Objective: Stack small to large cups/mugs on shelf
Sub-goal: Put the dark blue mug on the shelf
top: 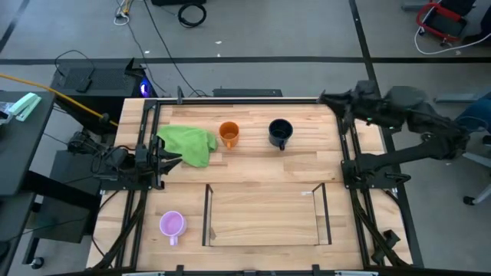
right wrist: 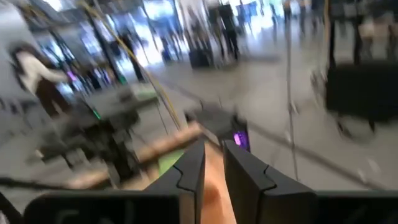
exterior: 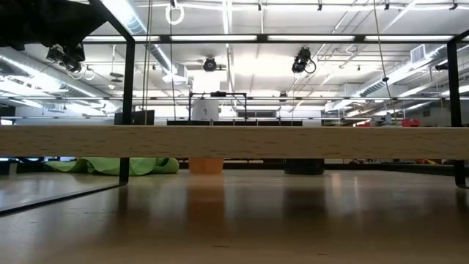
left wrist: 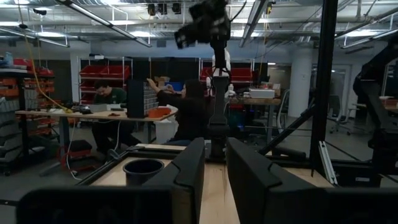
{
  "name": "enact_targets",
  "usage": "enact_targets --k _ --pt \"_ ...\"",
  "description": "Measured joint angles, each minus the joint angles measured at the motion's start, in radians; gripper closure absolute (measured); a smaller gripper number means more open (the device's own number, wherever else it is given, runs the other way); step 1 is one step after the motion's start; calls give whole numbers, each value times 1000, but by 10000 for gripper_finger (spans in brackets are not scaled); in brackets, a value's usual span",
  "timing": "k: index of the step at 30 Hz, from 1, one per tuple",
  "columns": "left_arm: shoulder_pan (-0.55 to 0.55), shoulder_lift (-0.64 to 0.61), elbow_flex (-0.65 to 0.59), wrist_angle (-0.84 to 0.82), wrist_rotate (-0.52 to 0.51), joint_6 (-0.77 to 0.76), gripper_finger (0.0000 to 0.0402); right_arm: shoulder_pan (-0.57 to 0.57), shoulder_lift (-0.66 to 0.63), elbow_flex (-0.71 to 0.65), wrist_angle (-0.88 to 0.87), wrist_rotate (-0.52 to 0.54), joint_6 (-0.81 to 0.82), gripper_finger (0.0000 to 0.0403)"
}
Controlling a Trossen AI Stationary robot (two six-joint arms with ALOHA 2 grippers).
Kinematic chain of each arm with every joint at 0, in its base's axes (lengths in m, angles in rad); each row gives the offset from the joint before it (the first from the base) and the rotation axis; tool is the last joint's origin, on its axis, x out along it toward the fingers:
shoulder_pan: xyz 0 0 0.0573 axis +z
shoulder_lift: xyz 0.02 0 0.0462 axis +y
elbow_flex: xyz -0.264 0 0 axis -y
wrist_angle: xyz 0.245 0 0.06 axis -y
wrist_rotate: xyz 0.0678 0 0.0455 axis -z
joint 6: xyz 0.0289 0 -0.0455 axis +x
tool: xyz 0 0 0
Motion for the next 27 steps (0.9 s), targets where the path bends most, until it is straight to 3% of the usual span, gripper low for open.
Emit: enact_targets --k 6,18,27 --pt "0 0 0 -1 0 1 323 -57 -29 -191 -46 -37 98 338" --pt "0 0 0 -2 0 3 330 -155 -229 -763 313 -159 240 338" --pt "0 0 0 -6 0 10 322 -327 -247 -937 383 -316 349 338"
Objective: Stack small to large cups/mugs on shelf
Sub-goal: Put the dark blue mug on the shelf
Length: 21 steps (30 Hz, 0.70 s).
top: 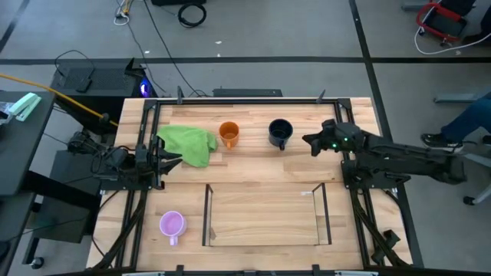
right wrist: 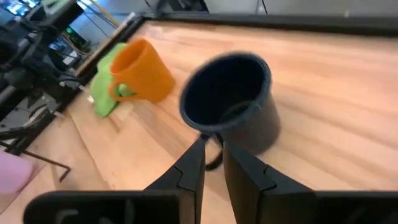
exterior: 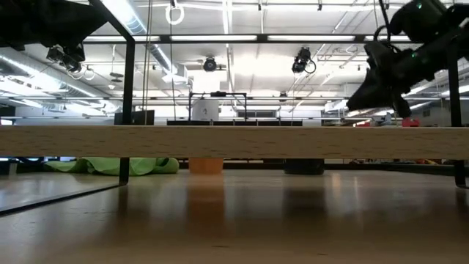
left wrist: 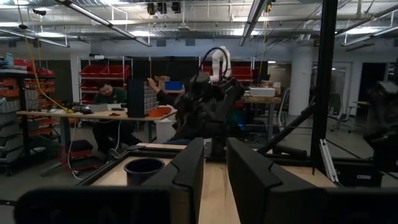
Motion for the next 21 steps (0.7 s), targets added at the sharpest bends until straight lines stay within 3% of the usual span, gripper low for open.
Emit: enact_targets --k 14,21 --pt "0 0 0 -1 0 10 323 -215 51 -252 392 -299 73 338" --pt "0 0 0 0 0 11 327 -219 90 -257 401 -357 131 338"
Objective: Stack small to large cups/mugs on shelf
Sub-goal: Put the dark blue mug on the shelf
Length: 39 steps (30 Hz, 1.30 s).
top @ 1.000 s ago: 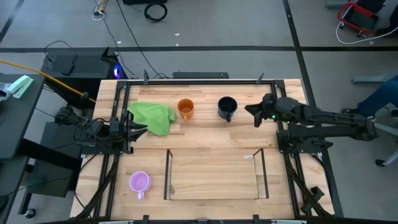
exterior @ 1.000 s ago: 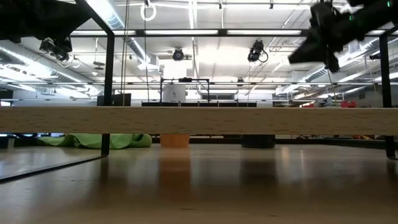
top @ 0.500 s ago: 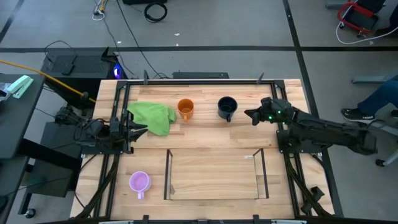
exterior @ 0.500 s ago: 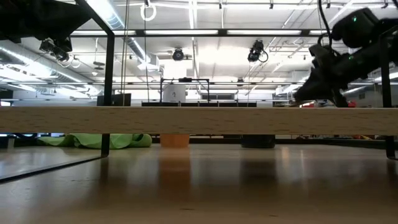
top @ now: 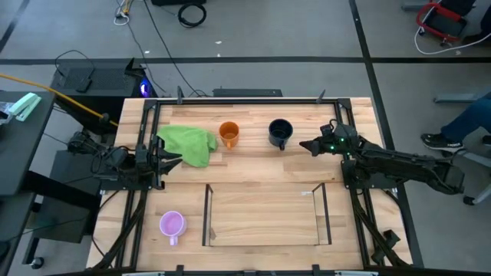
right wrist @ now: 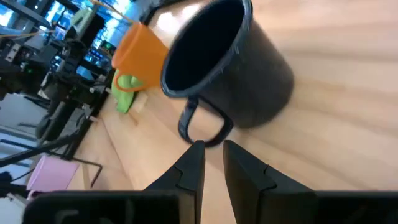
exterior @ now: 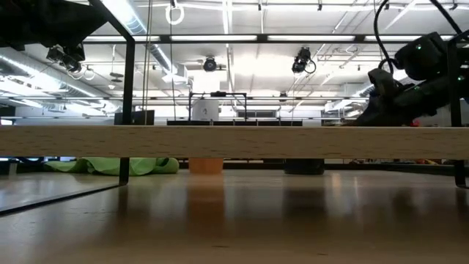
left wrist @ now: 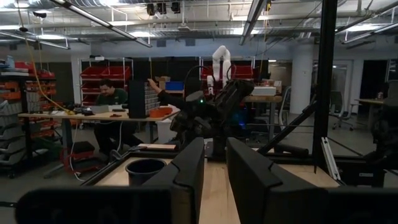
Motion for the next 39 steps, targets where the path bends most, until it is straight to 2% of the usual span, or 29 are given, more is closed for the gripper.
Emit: enact_targets --k 6,12,16,20,27,31,39 --pt "0 0 0 0 0 2 330 14 69 0 29 9 12 338" --pt "0 0 0 -1 0 1 323 15 86 21 57 132 15 338" --pt "0 0 0 -2 0 -1 322 15 86 32 57 131 14 338" --pt "0 0 0 -10 0 -7 322 15 86 32 55 135 86 338" --pt "0 0 0 -27 0 -27 324 71 97 32 66 136 -3 338" --pt "0 0 0 -27 0 -28 328 82 141 32 87 141 -23 337" --pt "0 0 0 -27 0 -27 324 82 271 34 257 97 -25 316"
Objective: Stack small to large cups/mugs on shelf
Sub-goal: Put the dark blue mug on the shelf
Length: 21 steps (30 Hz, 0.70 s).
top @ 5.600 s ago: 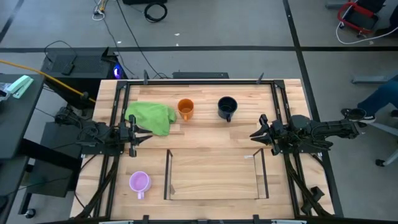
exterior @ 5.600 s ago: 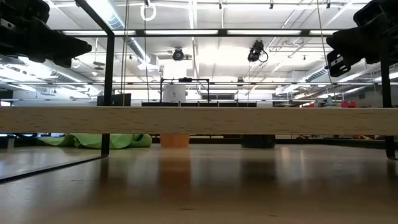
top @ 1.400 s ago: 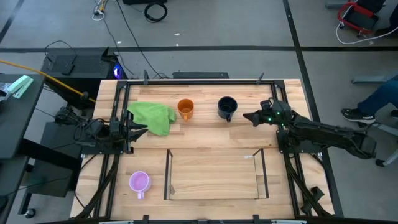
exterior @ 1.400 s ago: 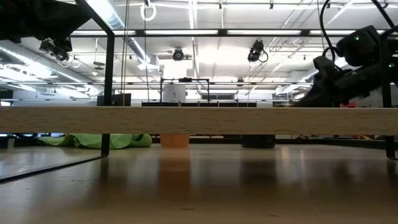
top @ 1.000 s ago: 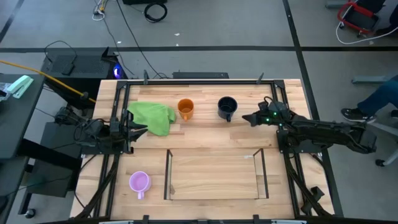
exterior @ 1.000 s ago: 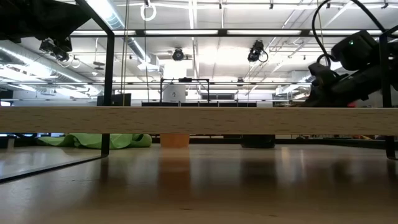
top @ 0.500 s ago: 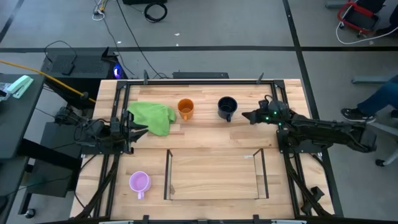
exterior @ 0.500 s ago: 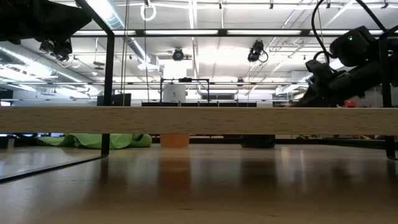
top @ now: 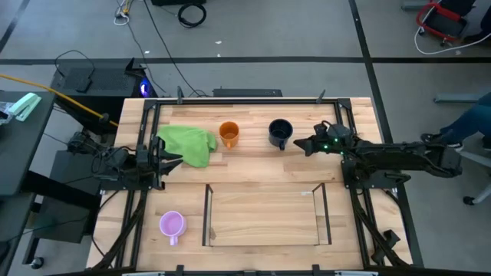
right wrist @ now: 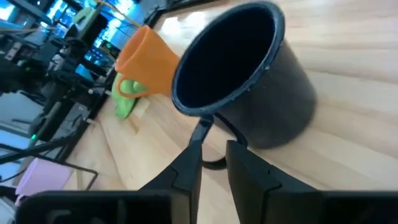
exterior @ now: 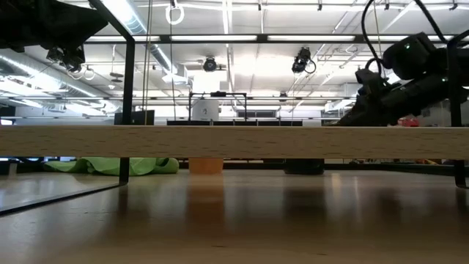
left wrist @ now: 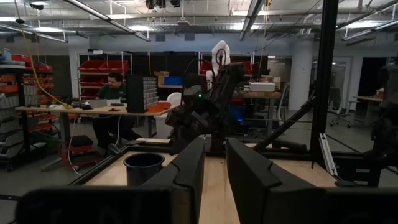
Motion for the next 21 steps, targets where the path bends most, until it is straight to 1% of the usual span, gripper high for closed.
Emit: enact_targets --k 5,12,16,21 --pt "0 0 0 0 0 6 328 0 116 0 20 -3 1 297" --pt "0 0 0 0 -1 8 332 0 242 -1 210 -38 -15 290" --pt "0 0 0 0 -8 10 328 0 289 15 210 -64 -12 290" --pt "0 0 0 0 -8 7 328 0 346 65 210 -94 -29 290"
